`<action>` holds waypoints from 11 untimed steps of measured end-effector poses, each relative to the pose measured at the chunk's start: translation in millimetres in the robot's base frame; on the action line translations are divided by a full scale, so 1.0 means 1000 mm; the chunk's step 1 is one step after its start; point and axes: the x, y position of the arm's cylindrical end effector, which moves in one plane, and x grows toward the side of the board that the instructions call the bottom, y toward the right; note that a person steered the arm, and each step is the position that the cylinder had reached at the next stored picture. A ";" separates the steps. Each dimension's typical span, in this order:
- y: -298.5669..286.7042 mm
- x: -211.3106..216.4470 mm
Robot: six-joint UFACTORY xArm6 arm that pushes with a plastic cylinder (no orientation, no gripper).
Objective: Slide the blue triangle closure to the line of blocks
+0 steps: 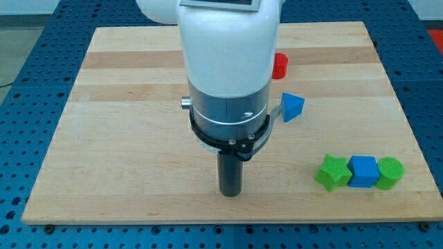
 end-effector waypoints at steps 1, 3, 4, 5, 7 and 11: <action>-0.001 -0.029; 0.001 -0.105; 0.018 -0.133; 0.022 -0.134; 0.042 -0.164; 0.117 -0.145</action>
